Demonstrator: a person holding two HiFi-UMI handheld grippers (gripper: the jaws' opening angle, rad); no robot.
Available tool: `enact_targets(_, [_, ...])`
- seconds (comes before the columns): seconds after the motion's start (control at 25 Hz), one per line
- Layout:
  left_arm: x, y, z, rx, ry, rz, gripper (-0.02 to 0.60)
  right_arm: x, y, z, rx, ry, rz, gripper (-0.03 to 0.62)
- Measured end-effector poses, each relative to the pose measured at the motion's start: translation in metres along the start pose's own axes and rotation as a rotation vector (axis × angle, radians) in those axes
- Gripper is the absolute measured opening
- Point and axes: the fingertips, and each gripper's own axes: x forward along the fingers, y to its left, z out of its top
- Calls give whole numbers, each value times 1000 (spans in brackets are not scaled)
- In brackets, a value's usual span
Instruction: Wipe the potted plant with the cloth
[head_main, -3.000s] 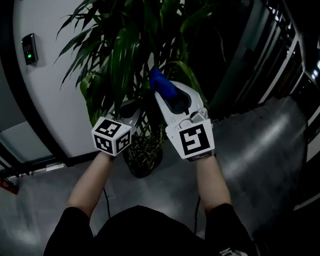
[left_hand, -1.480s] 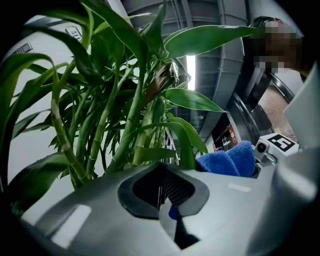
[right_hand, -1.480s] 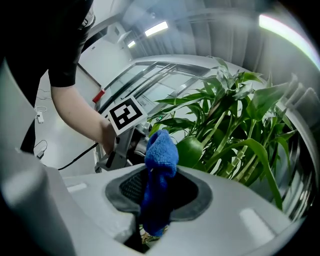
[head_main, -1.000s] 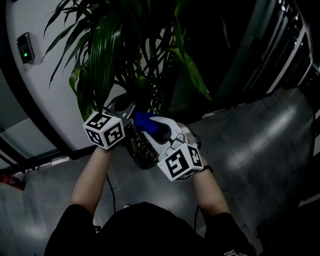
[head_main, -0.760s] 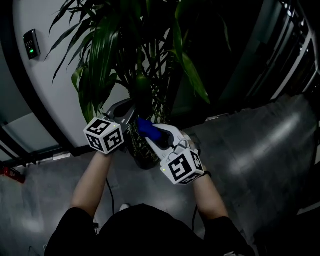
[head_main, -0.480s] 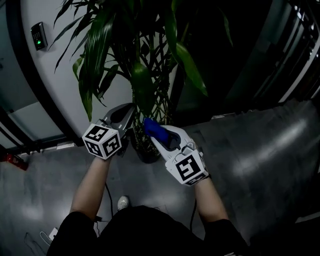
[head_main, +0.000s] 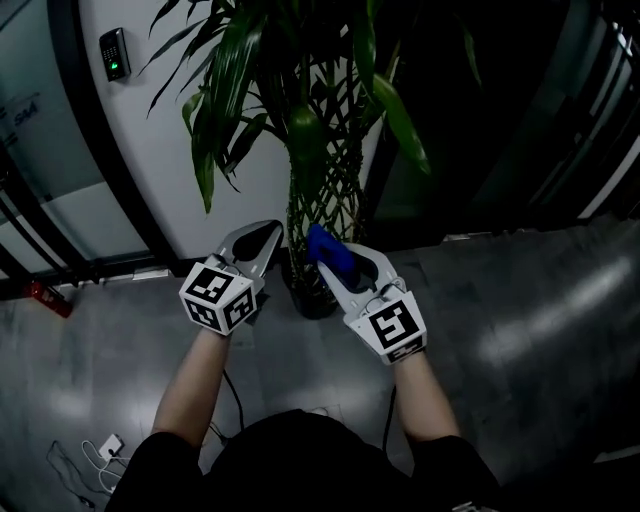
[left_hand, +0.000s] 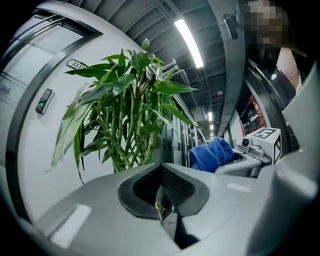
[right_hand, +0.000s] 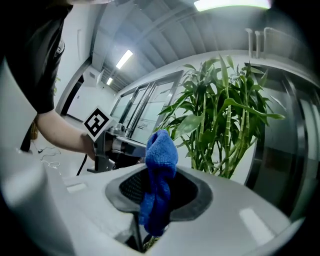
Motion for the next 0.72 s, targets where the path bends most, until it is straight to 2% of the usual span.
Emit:
enact_targets(0.16, [-20,1,8,-15,-20,10,6,-9,5,10,64,-11,-20,112])
enact_targets(0.32, [-30,-3,12,-23,-39,-18,6,-17,4,9,85,19,-78,112])
enact_targets(0.56, [-36,-13,12,-36,-73,-38,6,-28,26,12,82,48,-80,112])
enact_targets(0.72, [-33,-24,-2,-43,-45,-65,6,-35,20,4,110,54,-87,112])
